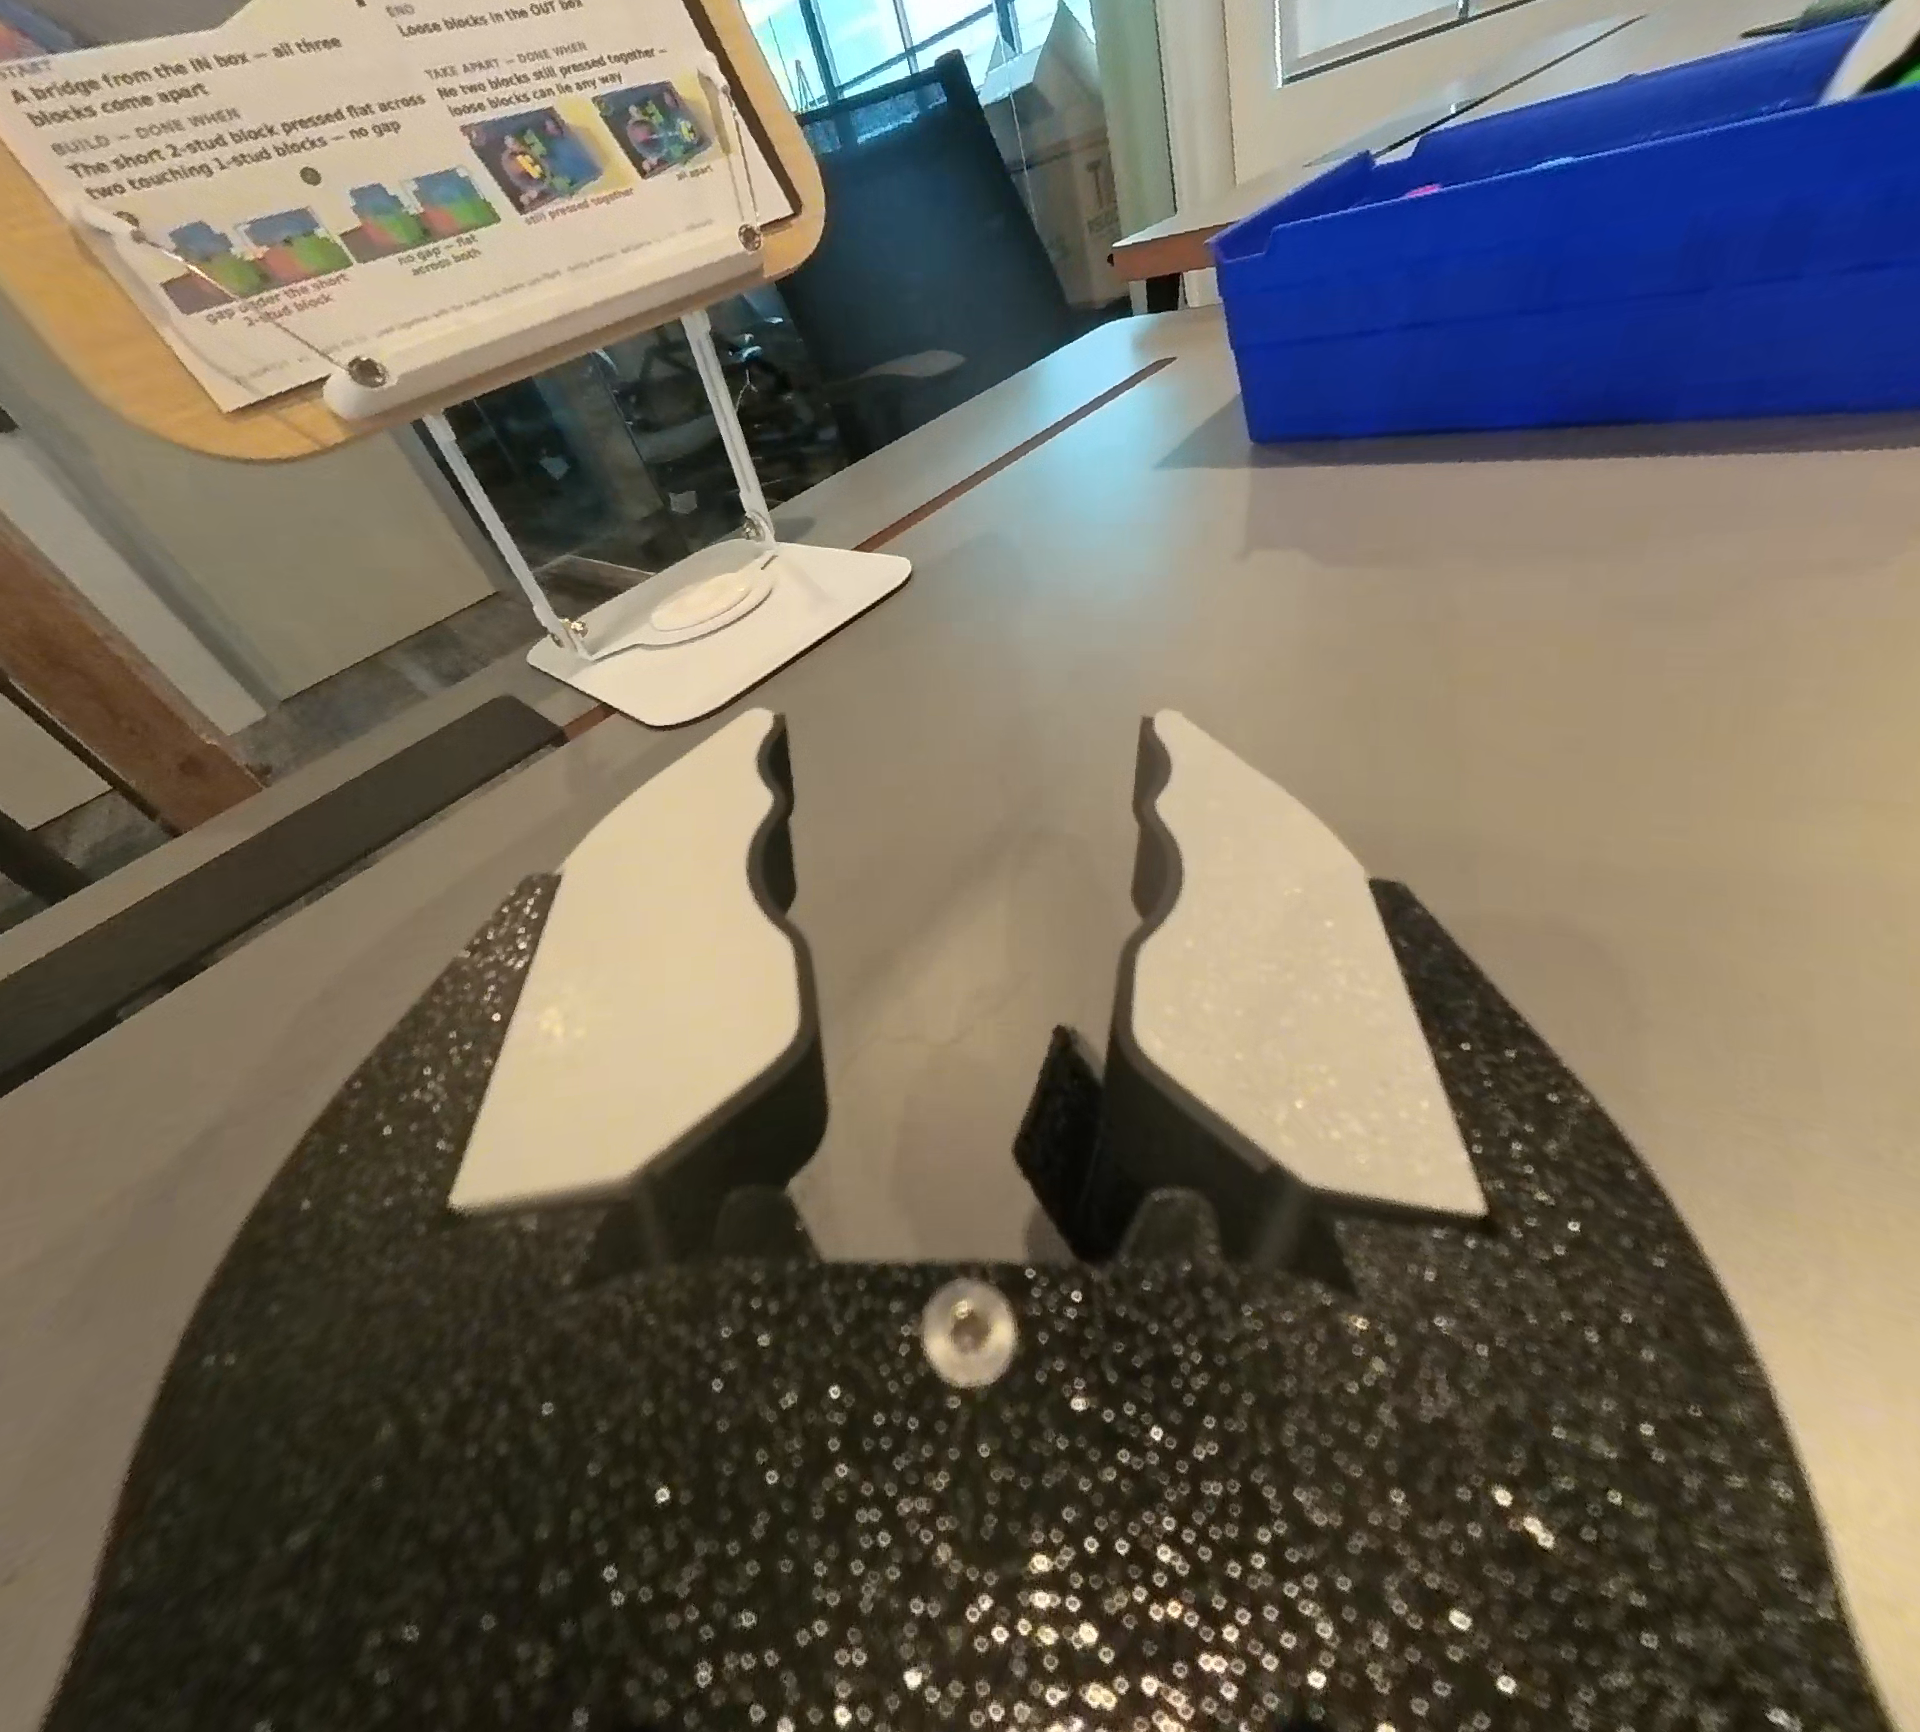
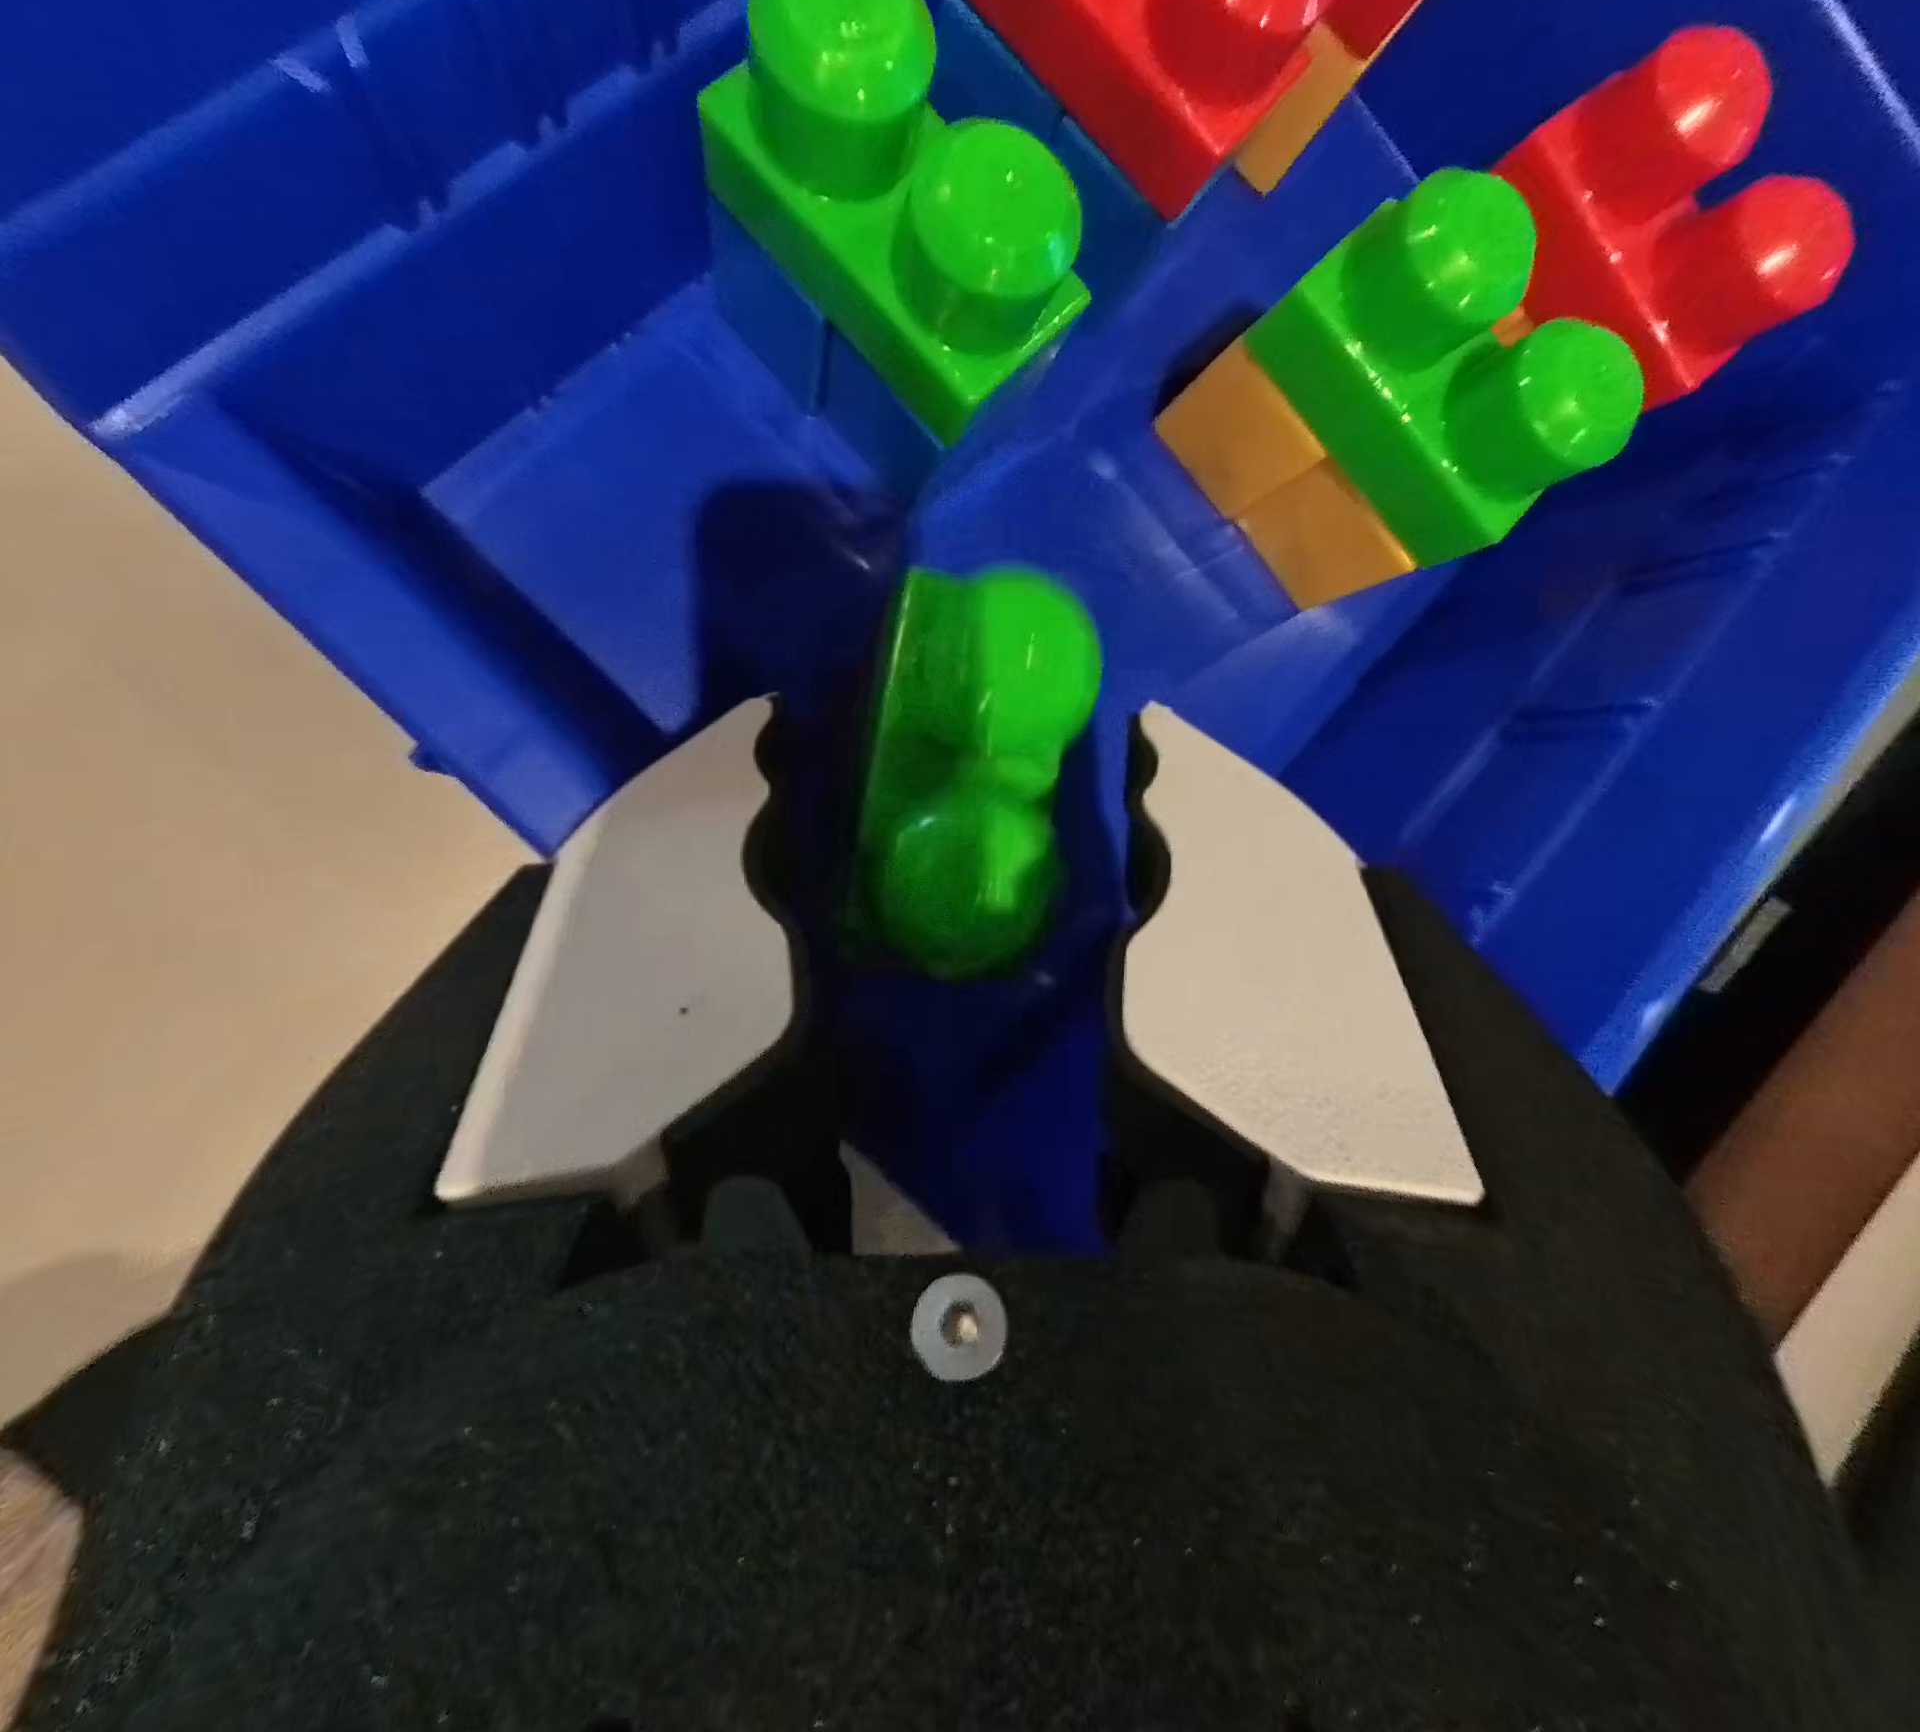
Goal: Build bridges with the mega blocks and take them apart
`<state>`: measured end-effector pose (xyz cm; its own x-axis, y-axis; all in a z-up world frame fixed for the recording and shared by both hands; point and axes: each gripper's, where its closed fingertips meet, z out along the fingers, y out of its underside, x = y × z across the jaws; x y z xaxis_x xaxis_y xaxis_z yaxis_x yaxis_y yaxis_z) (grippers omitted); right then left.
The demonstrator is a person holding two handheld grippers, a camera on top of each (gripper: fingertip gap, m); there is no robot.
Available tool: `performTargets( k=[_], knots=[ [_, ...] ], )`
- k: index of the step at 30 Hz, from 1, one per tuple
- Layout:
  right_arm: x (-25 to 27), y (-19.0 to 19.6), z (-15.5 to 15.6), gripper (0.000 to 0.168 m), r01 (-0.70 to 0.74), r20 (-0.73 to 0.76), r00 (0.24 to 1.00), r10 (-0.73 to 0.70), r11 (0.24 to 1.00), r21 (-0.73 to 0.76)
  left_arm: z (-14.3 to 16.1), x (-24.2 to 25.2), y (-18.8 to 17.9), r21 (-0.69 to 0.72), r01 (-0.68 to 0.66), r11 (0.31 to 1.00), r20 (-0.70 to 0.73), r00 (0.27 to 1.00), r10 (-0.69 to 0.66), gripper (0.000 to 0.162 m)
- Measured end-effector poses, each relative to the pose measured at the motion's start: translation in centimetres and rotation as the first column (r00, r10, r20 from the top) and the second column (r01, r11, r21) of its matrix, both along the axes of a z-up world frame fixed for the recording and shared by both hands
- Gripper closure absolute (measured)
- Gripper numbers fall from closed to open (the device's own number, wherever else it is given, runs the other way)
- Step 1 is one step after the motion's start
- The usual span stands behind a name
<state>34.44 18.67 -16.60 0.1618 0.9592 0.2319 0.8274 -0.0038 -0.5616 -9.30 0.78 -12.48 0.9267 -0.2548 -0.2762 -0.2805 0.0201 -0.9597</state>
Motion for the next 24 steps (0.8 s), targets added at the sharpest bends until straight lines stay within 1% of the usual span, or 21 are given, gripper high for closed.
performTargets(
  k=[1,3,5,9,11,14,19,24],
  knots=[
    [0.2,-0.1,0.2,0.104,0.011,0.013,1.000,-0.011,1.000,-0.007,0.0,0.0,0.0,0.000,0.002,1.000,0.001,1.000,-0.002,0.100],
    [0.7,-0.5,0.8,0.104,0.025,0.053,0.998,-0.025,1.000,-0.006,0.0,0.1,0.0,0.001,0.006,1.000,0.003,1.000,-0.006,0.100],
    [1.1,-1.0,1.7,0.111,0.043,0.083,0.996,-0.039,0.998,-0.038,0.1,0.1,-0.1,0.003,0.011,1.000,0.007,1.000,-0.011,0.100],
    [1.6,-1.2,2.9,0.132,0.101,0.181,0.980,-0.079,0.989,-0.112,0.1,0.4,-0.2,0.002,0.023,1.000,0.009,1.000,-0.023,0.100],
    [1.8,-0.8,3.2,0.137,0.115,0.249,0.965,-0.086,0.988,-0.106,0.1,0.5,-0.2,0.002,0.029,1.000,0.006,1.000,-0.029,0.100],
    [1.6,-0.6,3.2,0.135,0.115,0.335,0.940,-0.068,0.986,-0.124,0.0,0.7,-0.2,0.000,0.033,0.999,-0.003,0.999,-0.033,0.101],
    [2.2,-0.3,2.1,0.131,0.142,0.493,0.869,-0.042,0.976,-0.167,0.0,0.7,-0.2,0.002,0.034,0.999,0.000,0.999,-0.034,0.101],
    [0.8,-0.2,1.5,0.133,0.129,0.490,0.871,-0.013,0.970,-0.205,0.0,0.7,-0.3,0.002,0.037,0.999,0.002,0.999,-0.037,0.101]
  ],
)
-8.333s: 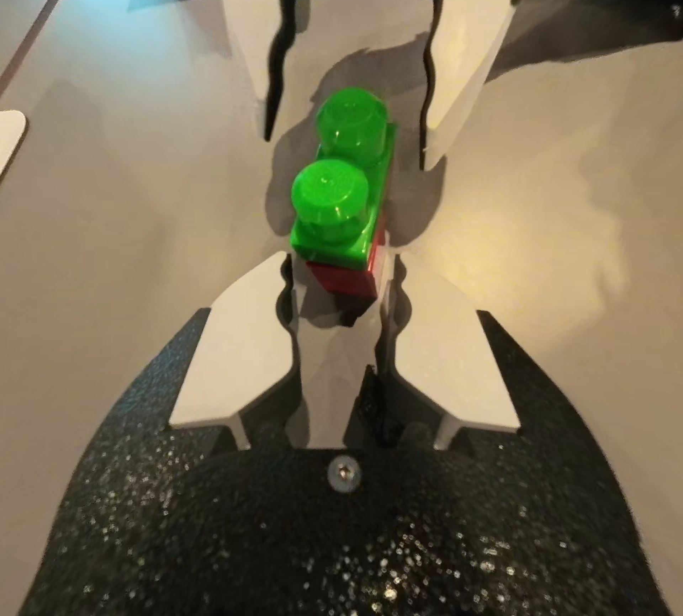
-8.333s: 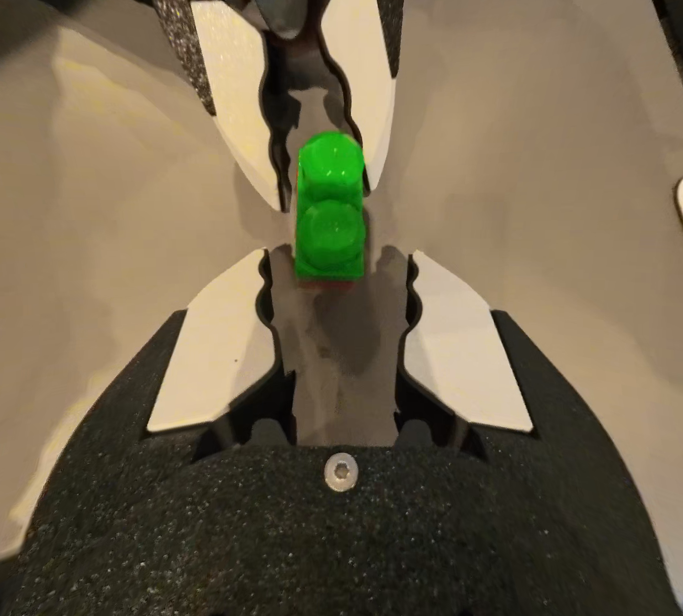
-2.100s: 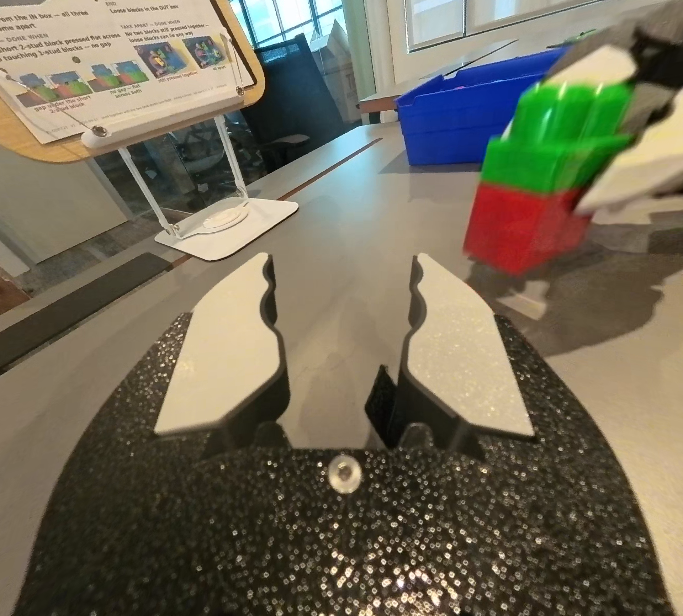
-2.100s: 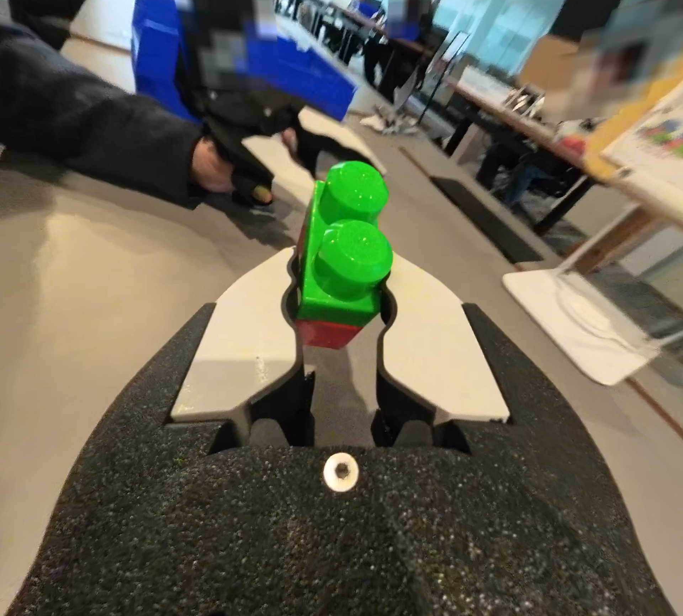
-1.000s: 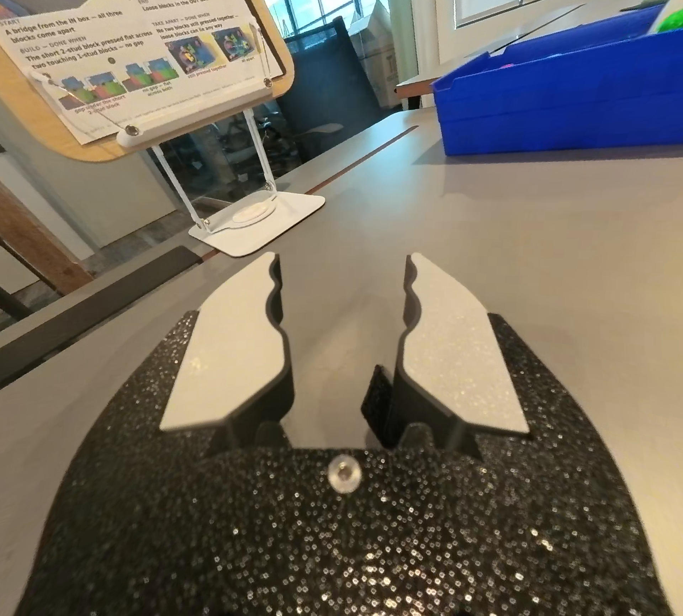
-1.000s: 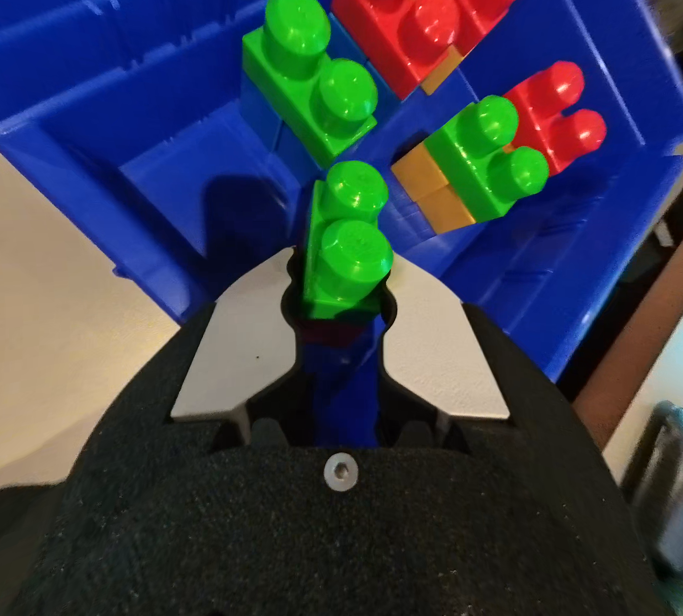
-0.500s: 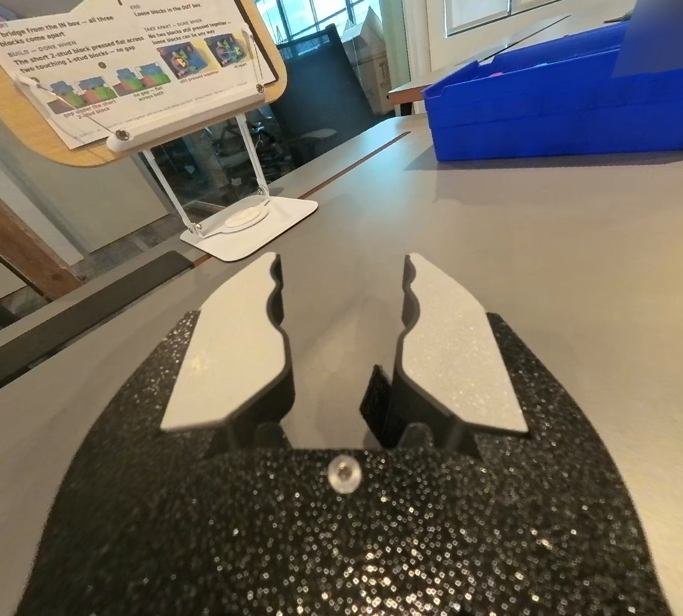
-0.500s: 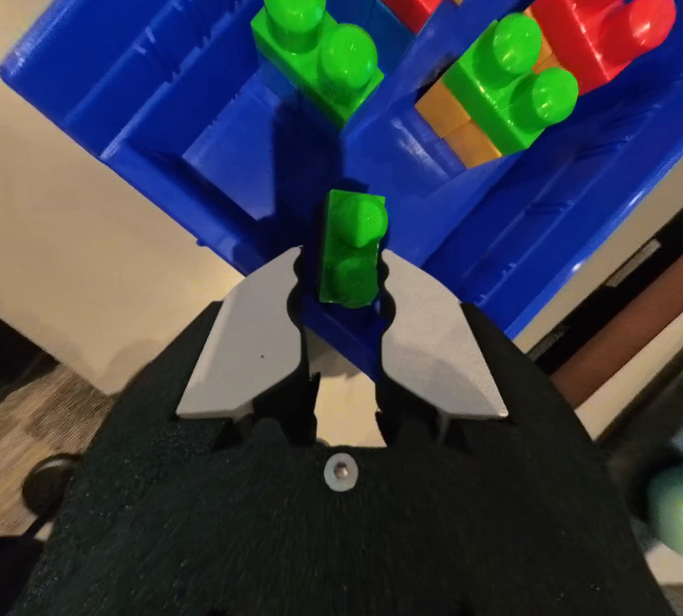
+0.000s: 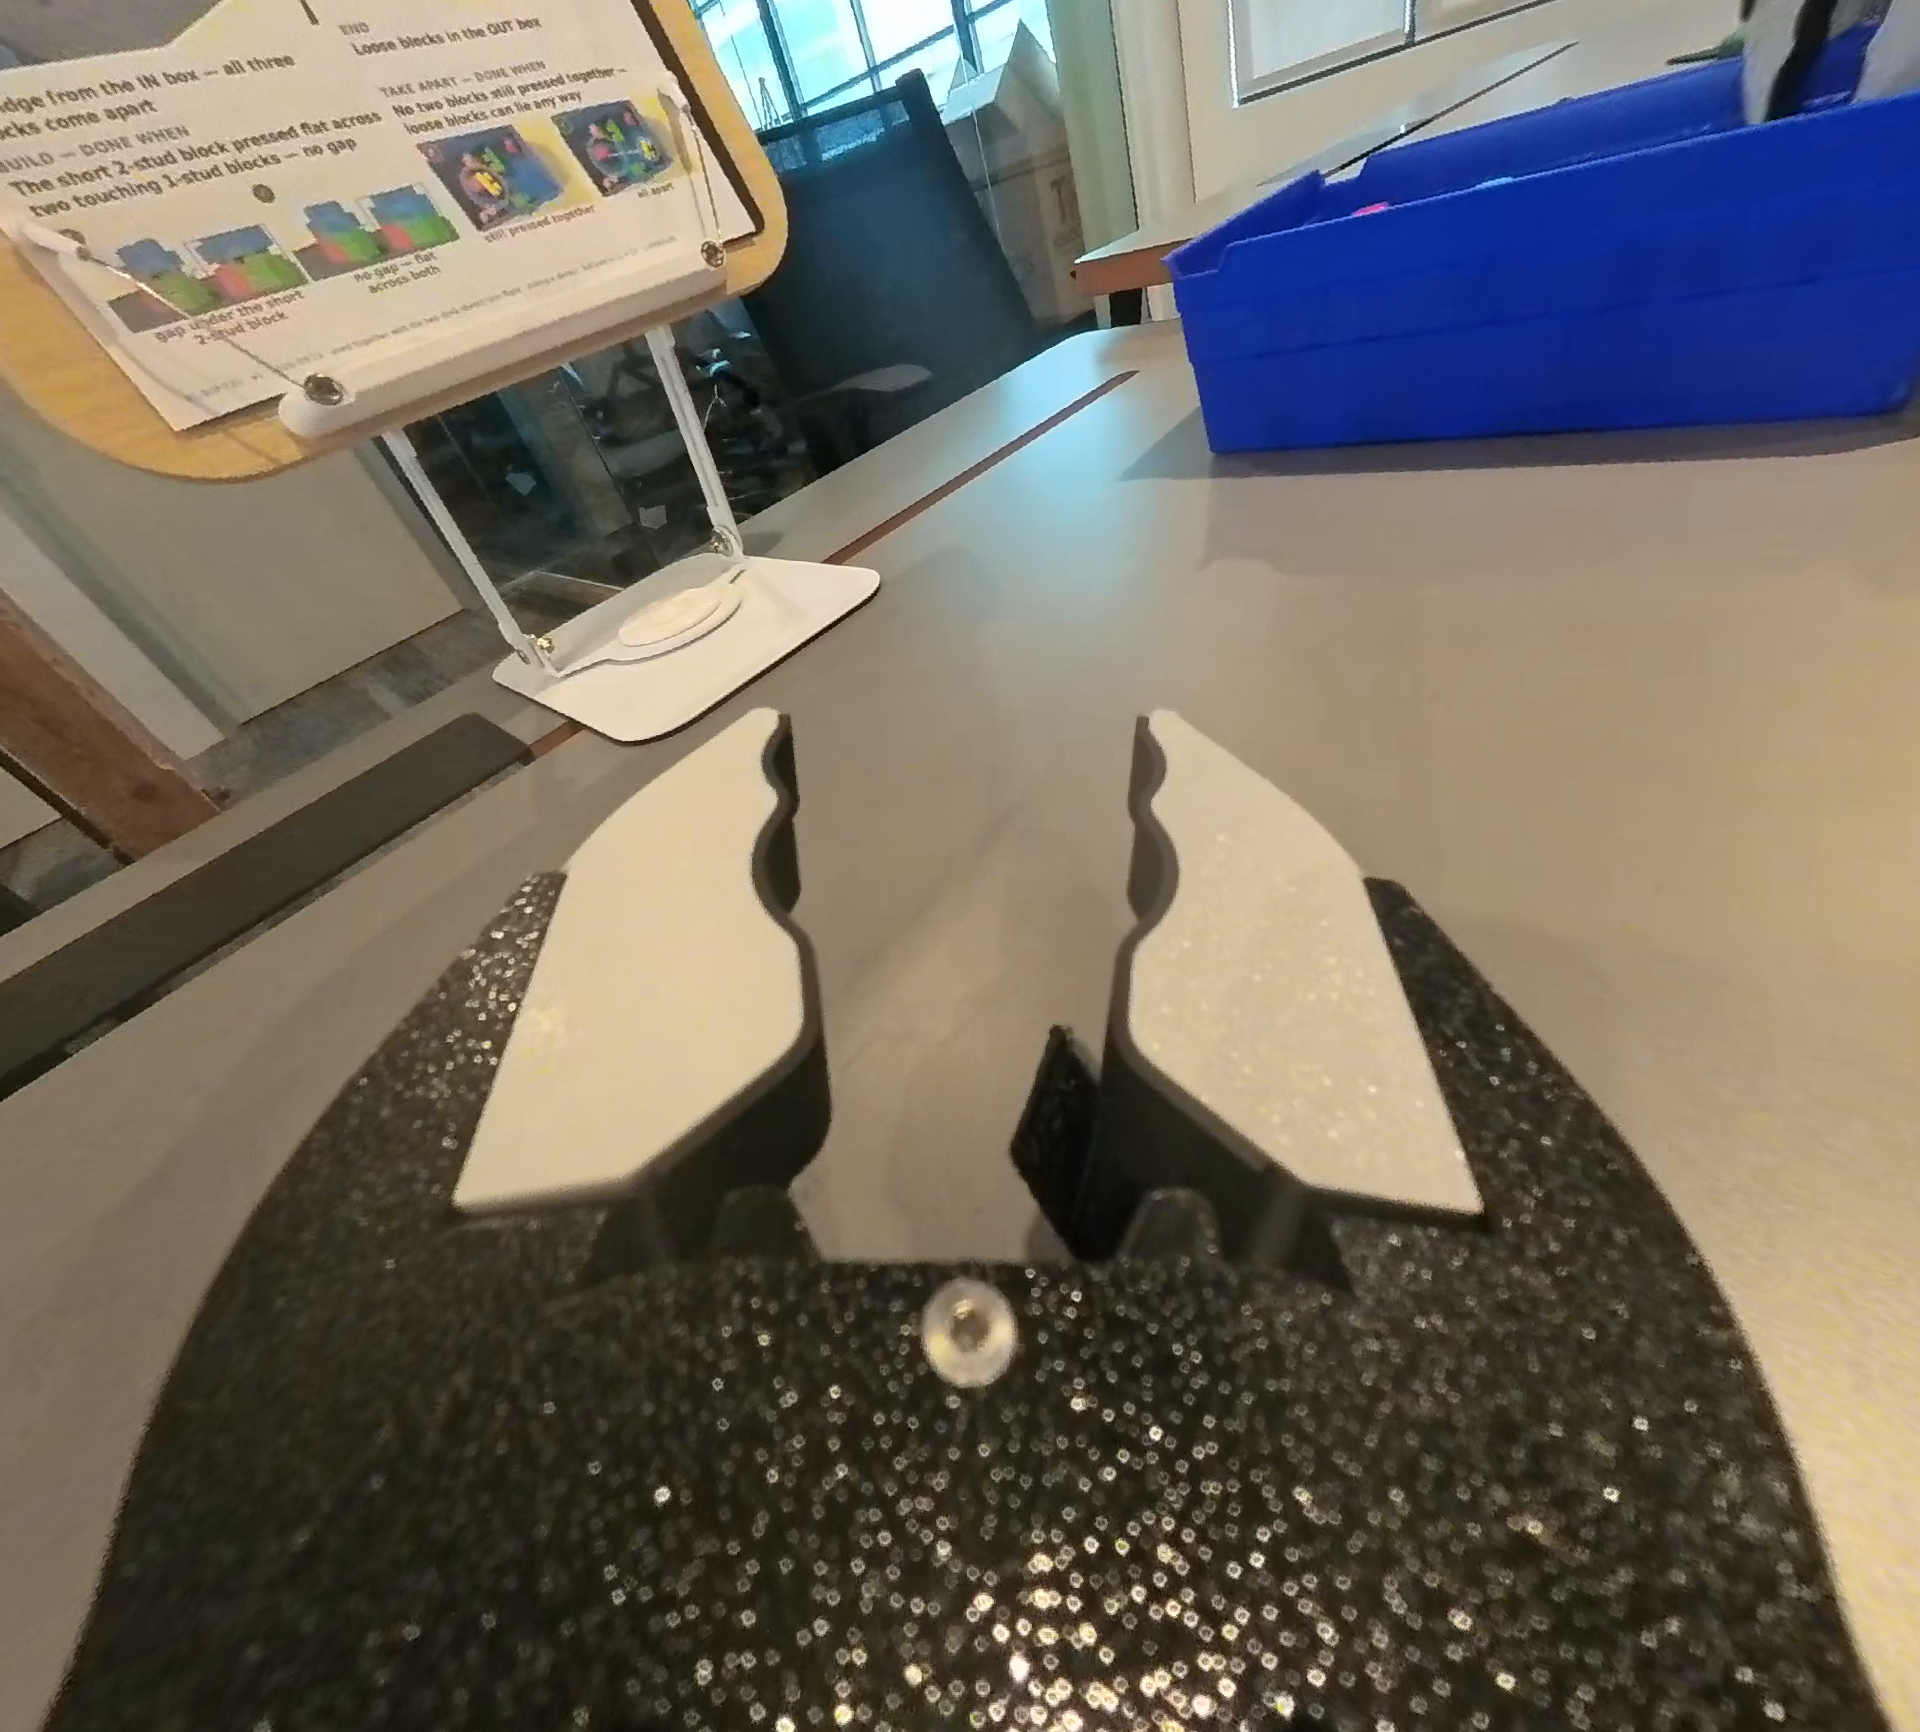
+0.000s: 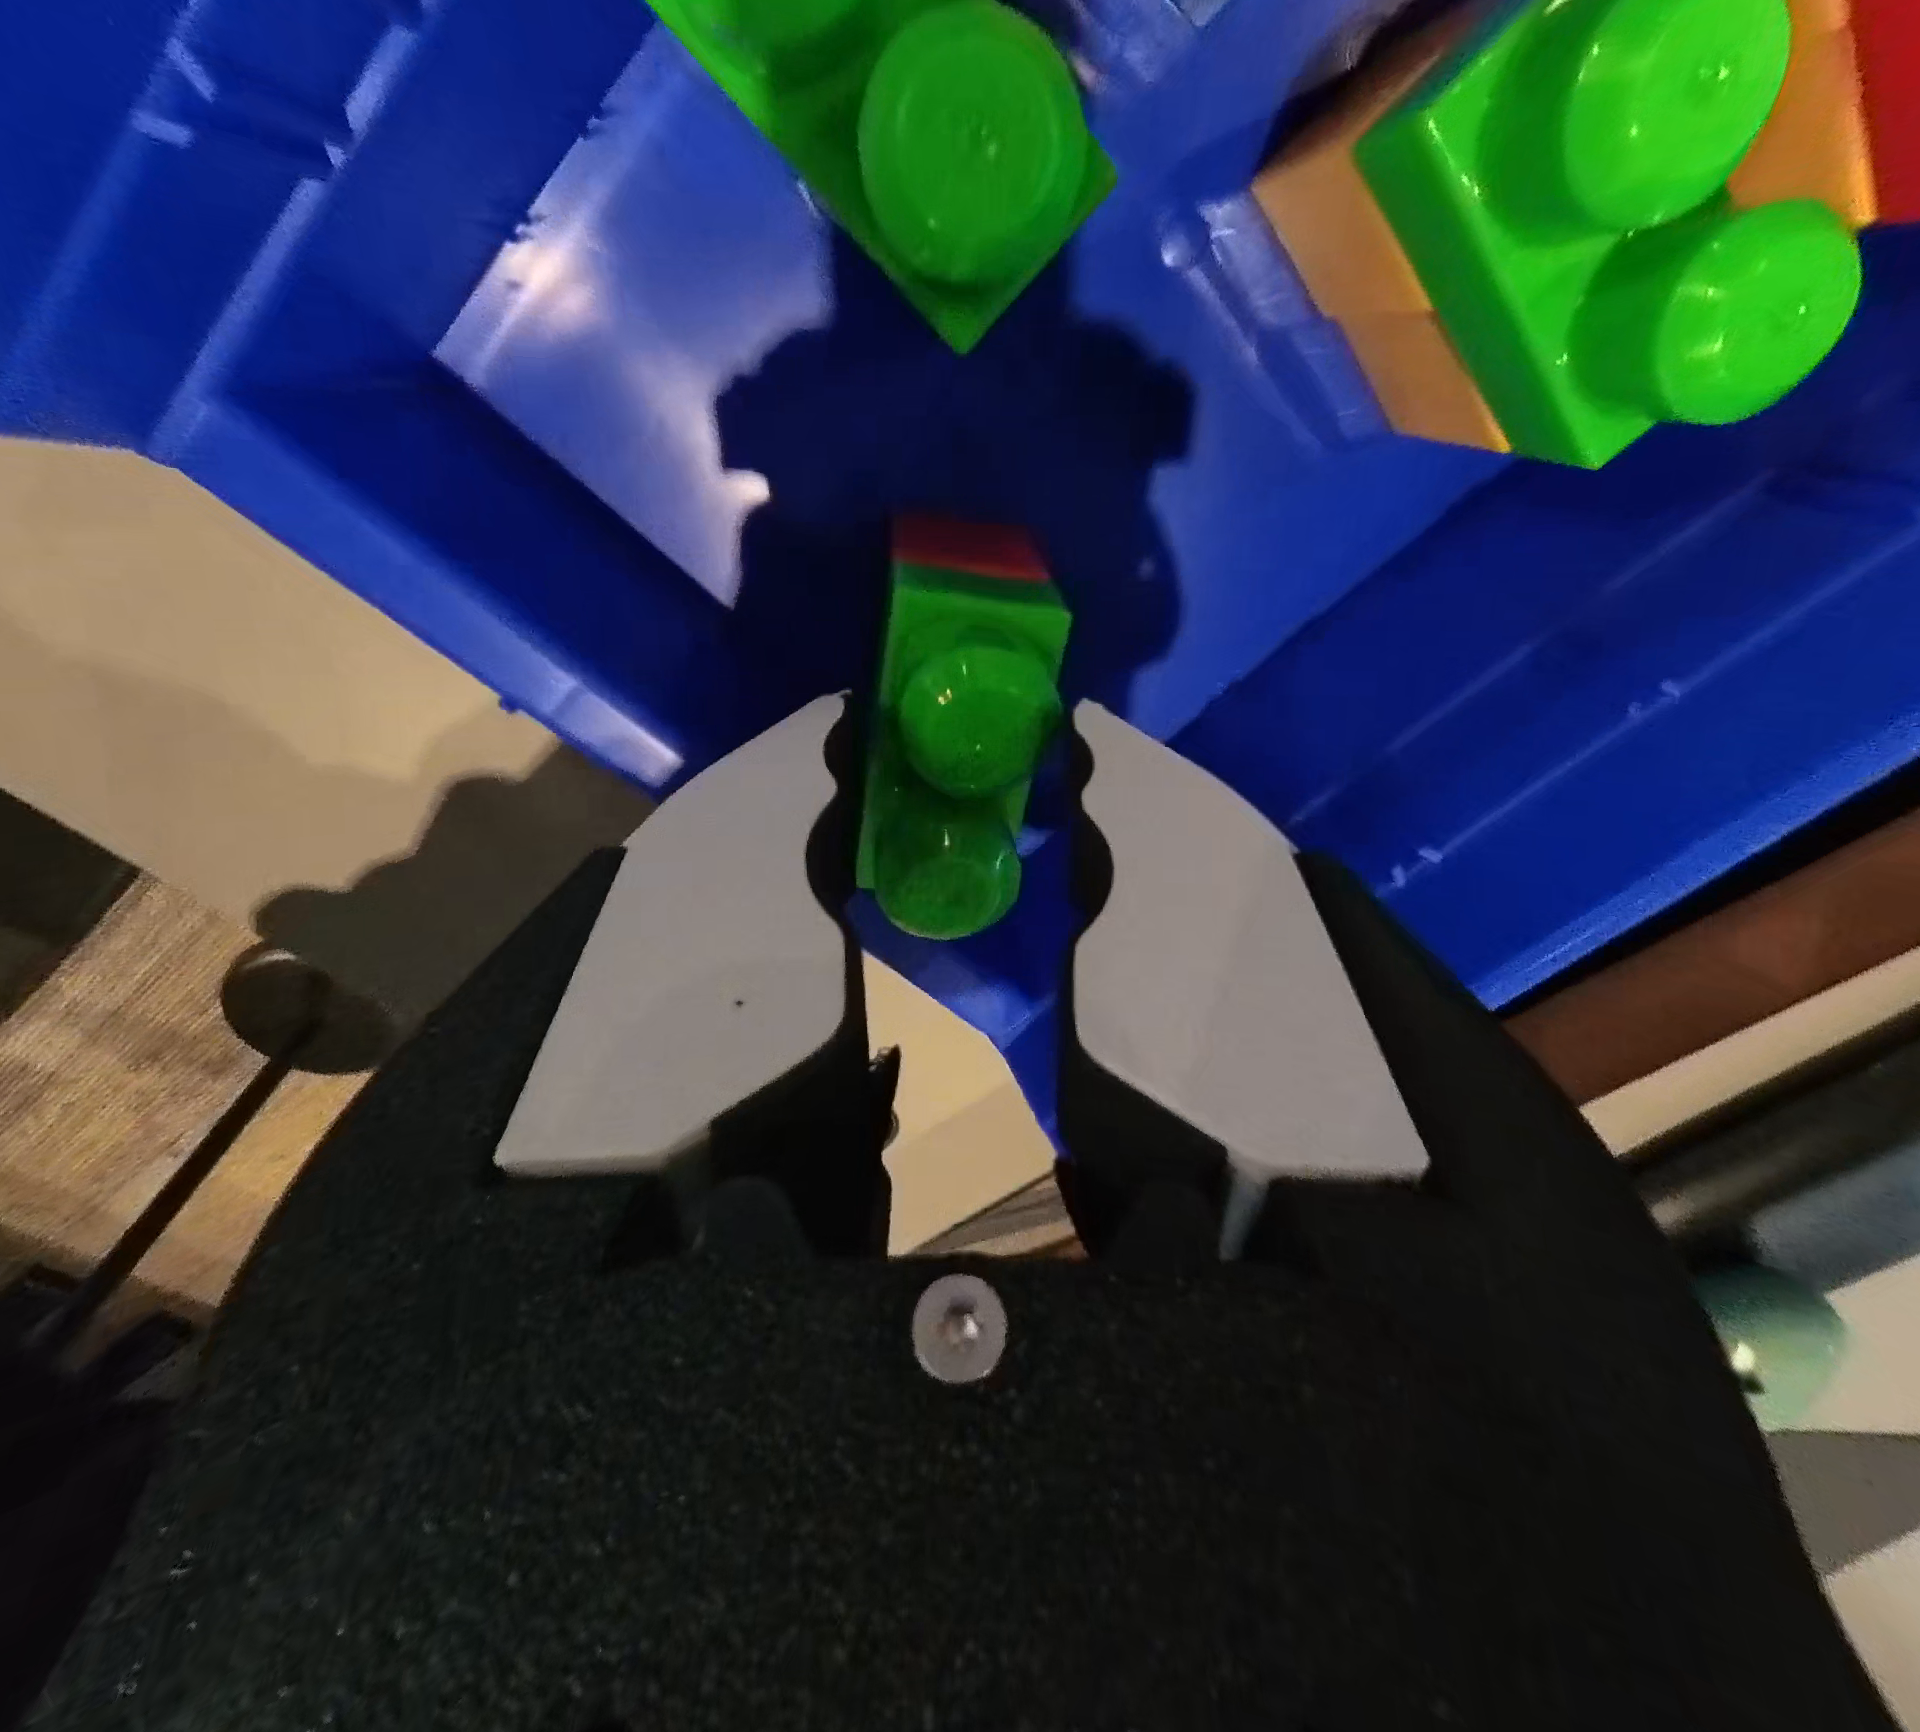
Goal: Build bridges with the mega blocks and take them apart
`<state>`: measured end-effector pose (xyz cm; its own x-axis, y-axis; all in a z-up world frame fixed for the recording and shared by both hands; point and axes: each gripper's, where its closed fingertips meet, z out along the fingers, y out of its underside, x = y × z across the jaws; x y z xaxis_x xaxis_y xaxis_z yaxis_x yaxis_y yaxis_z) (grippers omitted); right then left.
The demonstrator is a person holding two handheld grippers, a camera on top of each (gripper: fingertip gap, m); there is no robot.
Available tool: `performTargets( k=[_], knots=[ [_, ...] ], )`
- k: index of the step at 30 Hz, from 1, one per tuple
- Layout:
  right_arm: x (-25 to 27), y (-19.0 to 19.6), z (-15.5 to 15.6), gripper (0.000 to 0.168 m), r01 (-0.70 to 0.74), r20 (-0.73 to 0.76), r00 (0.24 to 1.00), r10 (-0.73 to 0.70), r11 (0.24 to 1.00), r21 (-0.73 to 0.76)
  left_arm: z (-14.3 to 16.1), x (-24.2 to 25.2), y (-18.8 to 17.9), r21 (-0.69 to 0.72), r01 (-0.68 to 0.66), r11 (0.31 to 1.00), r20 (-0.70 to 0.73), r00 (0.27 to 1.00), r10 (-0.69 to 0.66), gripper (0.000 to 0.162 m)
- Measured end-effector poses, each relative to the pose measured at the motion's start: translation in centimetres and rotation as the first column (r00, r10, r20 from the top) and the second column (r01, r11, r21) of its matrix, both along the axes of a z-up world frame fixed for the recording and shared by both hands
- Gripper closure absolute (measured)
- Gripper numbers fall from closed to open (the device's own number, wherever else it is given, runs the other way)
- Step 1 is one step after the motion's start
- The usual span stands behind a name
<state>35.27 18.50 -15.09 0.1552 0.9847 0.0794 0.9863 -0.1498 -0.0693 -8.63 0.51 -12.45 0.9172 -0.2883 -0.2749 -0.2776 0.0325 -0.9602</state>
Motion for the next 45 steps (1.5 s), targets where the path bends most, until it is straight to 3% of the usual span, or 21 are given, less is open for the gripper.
performTargets(
  k=[4,8,11,15,23,29,38,45],
  knots=[
    [-0.3,0.5,0.1,0.140,-0.032,0.029,0.999,0.031,0.999,0.019,0.0,0.0,0.0,0.000,0.001,1.000,-0.001,1.000,-0.001,0.101],
    [-0.7,1.9,0.6,0.140,-0.165,0.073,0.985,0.159,0.983,0.081,-0.1,0.0,0.0,-0.003,0.000,1.000,-0.005,1.000,0.000,0.102],
    [-1.0,3.4,0.9,0.140,-0.354,0.149,0.931,0.334,0.924,0.143,-0.1,0.0,0.0,-0.004,-0.001,1.000,-0.006,1.000,0.001,0.102],
    [-1.7,3.9,0.5,0.140,-0.550,0.205,0.828,0.521,0.827,0.118,-0.1,0.0,0.0,-0.005,-0.001,1.000,-0.002,1.000,0.001,0.103],
    [-3.3,3.5,0.4,0.139,-0.645,0.187,0.757,0.626,0.761,0.066,-0.2,0.1,0.1,-0.011,0.001,1.000,-0.005,1.000,-0.001,0.103],
    [-3.3,3.4,0.3,0.139,-0.656,0.227,0.733,0.641,0.754,-0.010,-0.2,0.0,0.1,-0.015,0.001,1.000,-0.001,1.000,-0.001,0.103],
    [-3.6,4.4,0.3,0.139,-0.728,0.295,0.653,0.697,0.685,-0.008,-0.3,0.2,0.1,-0.018,0.006,1.000,-0.015,1.000,-0.007,0.103],
    [-3.0,5.1,0.8,0.139,-0.691,0.318,0.688,0.652,0.722,0.015,-0.3,0.2,0.1,-0.021,0.007,1.000,-0.012,1.000,-0.007,0.103]
  ],
)
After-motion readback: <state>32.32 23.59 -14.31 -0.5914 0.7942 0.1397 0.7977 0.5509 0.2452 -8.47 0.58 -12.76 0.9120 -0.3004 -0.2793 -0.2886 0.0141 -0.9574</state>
